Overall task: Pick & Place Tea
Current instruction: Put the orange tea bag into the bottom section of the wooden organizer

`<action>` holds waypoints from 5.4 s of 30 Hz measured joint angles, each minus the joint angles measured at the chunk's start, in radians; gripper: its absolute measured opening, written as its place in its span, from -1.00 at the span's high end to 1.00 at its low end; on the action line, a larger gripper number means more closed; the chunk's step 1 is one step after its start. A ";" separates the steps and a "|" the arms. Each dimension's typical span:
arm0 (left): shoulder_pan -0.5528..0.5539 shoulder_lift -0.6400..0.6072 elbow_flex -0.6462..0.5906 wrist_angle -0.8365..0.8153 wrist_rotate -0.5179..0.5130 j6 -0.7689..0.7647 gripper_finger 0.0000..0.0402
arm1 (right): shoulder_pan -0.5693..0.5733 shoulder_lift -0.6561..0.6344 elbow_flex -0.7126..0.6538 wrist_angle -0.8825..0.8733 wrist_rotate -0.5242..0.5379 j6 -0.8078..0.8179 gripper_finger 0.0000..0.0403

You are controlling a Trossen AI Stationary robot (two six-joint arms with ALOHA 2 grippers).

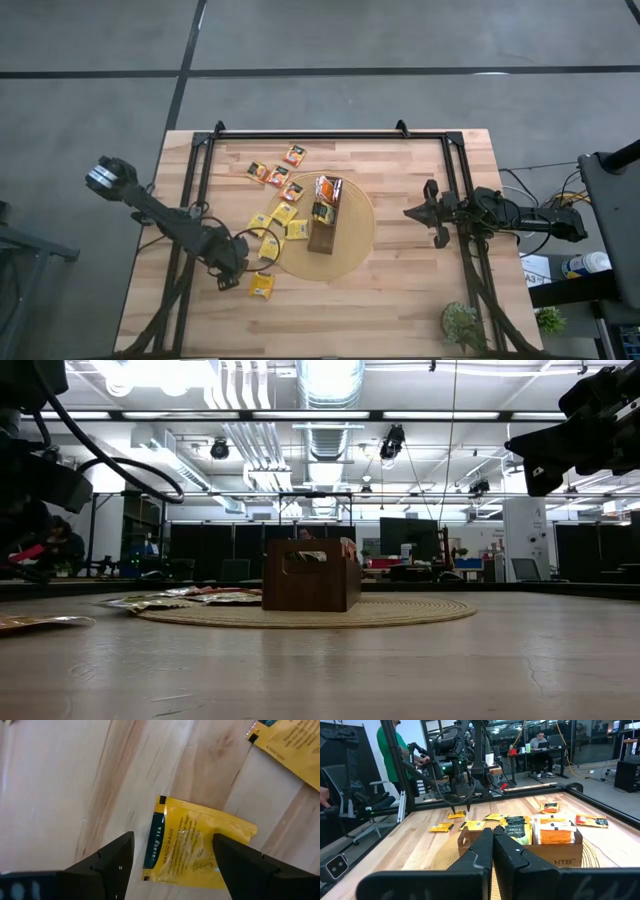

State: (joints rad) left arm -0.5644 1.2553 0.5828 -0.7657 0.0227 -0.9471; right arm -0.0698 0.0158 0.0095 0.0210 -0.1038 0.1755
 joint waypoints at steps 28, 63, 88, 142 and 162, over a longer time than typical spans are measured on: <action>0.002 -0.009 0.044 -0.031 -0.014 -0.022 0.99 | 0.000 0.000 0.000 0.000 0.000 0.000 0.96; 0.248 -0.066 0.314 0.194 -0.795 1.039 1.00 | 0.000 0.000 0.000 0.000 0.000 -0.001 0.96; 0.512 -0.068 0.410 0.740 -0.182 1.437 1.00 | 0.000 0.000 0.000 0.000 0.000 -0.001 0.96; 0.706 -0.066 0.543 0.823 0.447 0.972 1.00 | -0.001 0.447 0.252 0.424 0.419 0.570 0.56; 0.705 -0.066 0.543 0.831 0.575 0.937 1.00 | -0.106 1.040 0.820 0.371 -0.264 0.402 -0.03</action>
State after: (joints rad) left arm 0.1410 1.1892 1.1255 0.0649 0.5982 -0.0097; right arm -0.1756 1.0559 0.8298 0.3916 -0.3675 0.5778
